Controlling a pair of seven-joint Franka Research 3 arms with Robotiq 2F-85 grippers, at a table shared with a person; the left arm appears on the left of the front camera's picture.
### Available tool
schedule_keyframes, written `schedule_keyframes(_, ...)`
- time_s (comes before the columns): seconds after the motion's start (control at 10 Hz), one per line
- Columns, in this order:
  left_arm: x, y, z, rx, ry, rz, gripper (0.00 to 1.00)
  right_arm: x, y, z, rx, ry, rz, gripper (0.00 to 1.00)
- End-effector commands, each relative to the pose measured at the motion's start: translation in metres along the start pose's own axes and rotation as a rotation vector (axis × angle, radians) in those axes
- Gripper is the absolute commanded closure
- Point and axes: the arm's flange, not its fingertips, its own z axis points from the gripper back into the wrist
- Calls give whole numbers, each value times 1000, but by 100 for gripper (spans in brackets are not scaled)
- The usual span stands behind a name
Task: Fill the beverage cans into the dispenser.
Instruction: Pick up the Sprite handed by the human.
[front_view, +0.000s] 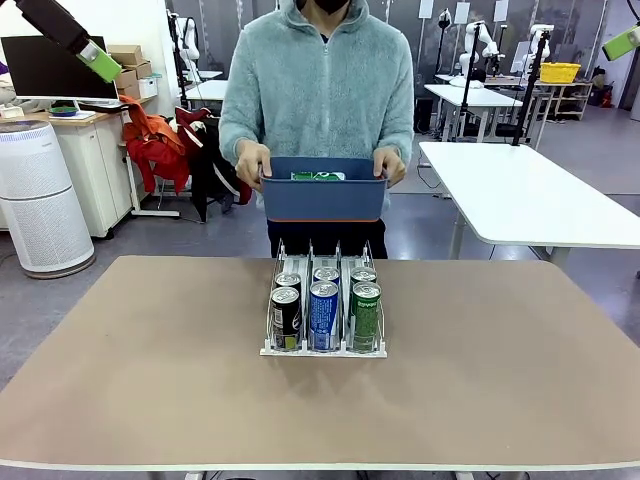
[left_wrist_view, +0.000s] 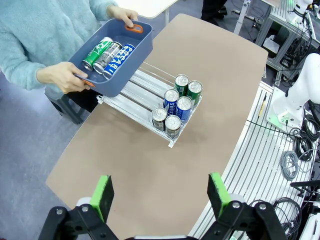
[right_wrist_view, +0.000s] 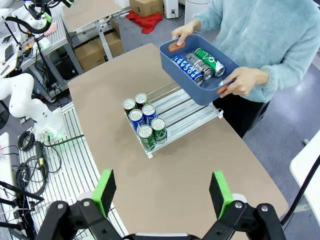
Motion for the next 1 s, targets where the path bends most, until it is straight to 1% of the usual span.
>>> schedule_keyframes(0.0, -1, 0, 0, 4, 9, -3, 0, 0, 1, 0, 2, 6, 2, 0)
schedule_keyframes(0.9, -1, 0, 0, 4, 9, -3, 0, 0, 1, 0, 2, 6, 2, 0)
